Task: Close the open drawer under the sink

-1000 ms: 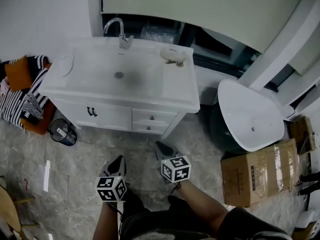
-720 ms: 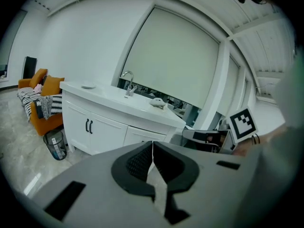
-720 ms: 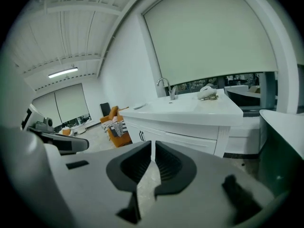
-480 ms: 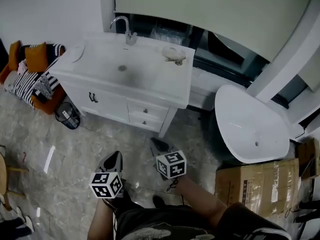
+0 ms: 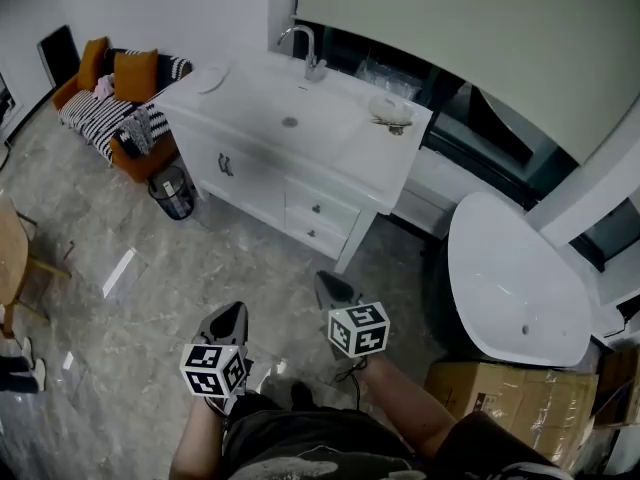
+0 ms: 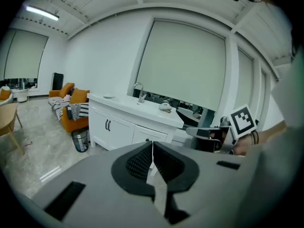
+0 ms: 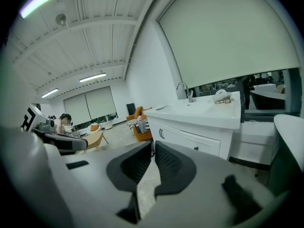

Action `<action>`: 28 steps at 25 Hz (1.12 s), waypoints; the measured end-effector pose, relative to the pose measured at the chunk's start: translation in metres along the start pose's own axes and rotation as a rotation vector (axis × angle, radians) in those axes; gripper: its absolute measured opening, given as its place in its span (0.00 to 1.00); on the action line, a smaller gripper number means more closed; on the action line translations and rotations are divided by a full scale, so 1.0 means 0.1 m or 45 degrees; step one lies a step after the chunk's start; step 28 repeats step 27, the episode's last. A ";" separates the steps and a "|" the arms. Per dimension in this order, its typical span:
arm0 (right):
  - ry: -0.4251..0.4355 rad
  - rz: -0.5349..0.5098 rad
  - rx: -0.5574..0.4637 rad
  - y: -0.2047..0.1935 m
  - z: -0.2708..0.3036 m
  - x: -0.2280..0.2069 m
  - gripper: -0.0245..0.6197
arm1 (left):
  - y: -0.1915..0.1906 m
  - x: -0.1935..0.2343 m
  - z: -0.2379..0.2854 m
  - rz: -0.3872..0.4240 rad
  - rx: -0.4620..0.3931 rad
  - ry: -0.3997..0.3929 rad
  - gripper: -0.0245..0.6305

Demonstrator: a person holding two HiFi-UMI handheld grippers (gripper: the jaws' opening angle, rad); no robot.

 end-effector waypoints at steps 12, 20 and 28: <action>0.102 -0.088 0.076 -0.26 -0.08 0.56 0.09 | -0.28 0.08 -0.72 -0.101 -0.079 0.131 0.06; 0.189 -0.159 0.083 -0.51 -0.50 1.28 0.08 | -0.74 0.05 -1.55 -0.168 -0.120 0.210 0.06; 0.222 -0.217 0.065 -0.82 -1.07 1.90 0.08 | -1.18 -0.09 -2.34 -0.193 -0.161 0.240 0.06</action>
Point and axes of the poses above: the fingertips, and each gripper's own axes: z forward along the fingers, x to its left, y out of its top, the point moved 2 cm from there along -z, backward along the fingers, and after that the axes turned 7 degrees about x, right-handed, at the moved point
